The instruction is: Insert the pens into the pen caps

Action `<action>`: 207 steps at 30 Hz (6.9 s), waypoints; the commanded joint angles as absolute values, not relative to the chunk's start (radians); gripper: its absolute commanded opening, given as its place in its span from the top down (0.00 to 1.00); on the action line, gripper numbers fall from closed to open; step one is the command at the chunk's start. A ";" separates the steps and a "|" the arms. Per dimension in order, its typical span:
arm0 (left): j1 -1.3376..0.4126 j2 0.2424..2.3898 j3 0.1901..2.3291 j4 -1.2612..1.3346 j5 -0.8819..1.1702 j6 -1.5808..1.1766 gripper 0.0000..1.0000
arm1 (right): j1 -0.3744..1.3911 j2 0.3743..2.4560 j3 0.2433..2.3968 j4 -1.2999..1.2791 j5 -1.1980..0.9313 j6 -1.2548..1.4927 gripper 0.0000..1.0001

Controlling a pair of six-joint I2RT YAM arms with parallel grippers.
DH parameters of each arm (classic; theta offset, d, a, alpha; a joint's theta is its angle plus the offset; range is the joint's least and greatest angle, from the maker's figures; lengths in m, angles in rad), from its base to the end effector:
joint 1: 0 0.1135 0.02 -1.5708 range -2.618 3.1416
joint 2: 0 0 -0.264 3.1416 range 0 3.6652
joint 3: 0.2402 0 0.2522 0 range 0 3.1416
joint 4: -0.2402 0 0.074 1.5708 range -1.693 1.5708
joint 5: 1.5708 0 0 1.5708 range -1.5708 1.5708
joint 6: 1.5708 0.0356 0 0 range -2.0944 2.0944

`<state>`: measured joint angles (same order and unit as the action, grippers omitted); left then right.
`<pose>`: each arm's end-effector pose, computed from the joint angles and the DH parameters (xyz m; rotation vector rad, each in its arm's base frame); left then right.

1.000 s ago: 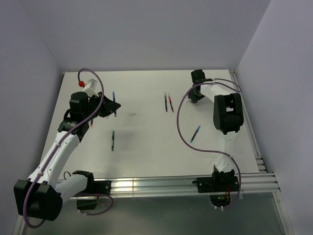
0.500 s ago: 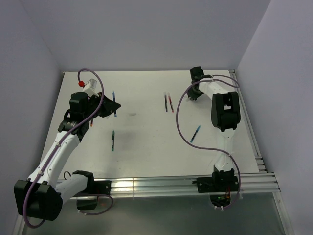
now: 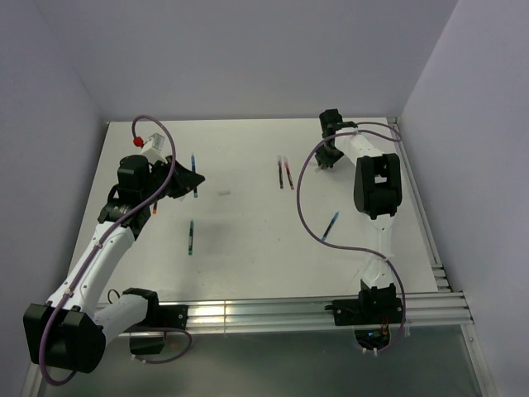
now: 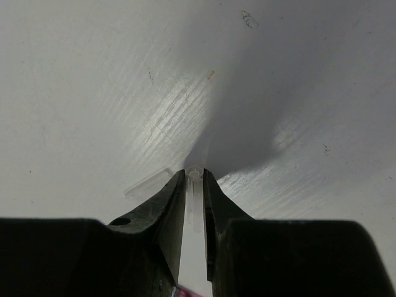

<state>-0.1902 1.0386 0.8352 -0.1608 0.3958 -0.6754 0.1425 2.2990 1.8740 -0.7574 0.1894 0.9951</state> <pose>0.2310 -0.0585 0.3122 -0.2131 2.0159 -0.9458 0.4809 0.0622 0.1634 1.1681 2.4495 0.0703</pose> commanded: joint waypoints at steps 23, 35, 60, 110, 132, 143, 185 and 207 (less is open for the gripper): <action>-0.221 1.104 0.847 -0.009 0.584 -0.657 1.00 | 0.104 1.692 1.439 -0.477 -0.120 0.500 1.00; -0.426 1.192 0.971 -0.046 0.586 -0.592 1.00 | 0.207 1.427 1.250 -0.219 -0.376 0.529 1.00; -0.575 1.197 0.923 0.143 0.621 -0.580 1.00 | 0.410 1.281 1.092 0.304 -0.519 0.828 1.00; -0.578 1.235 0.925 0.199 0.572 -0.632 0.99 | 0.448 1.362 1.058 0.387 -0.410 1.017 1.00; -0.578 1.219 0.925 0.176 0.537 -0.615 1.00 | 0.468 1.344 1.054 0.370 -0.396 1.000 1.00; -0.578 1.213 0.925 0.172 0.532 -0.612 1.00 | 0.472 1.330 1.046 0.359 -0.399 0.994 1.00; -0.574 1.184 0.916 0.153 0.462 -0.601 1.00 | 0.528 1.335 1.031 0.341 -0.376 0.974 1.00; -0.519 1.155 0.902 0.155 0.420 -0.623 1.00 | 0.627 1.341 1.020 0.382 -0.382 0.887 1.00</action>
<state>-0.5457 1.1843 0.9024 0.0914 0.4732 -0.6247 0.5797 1.3415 1.0134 0.3576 -0.2932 0.9131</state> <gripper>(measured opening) 0.147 0.183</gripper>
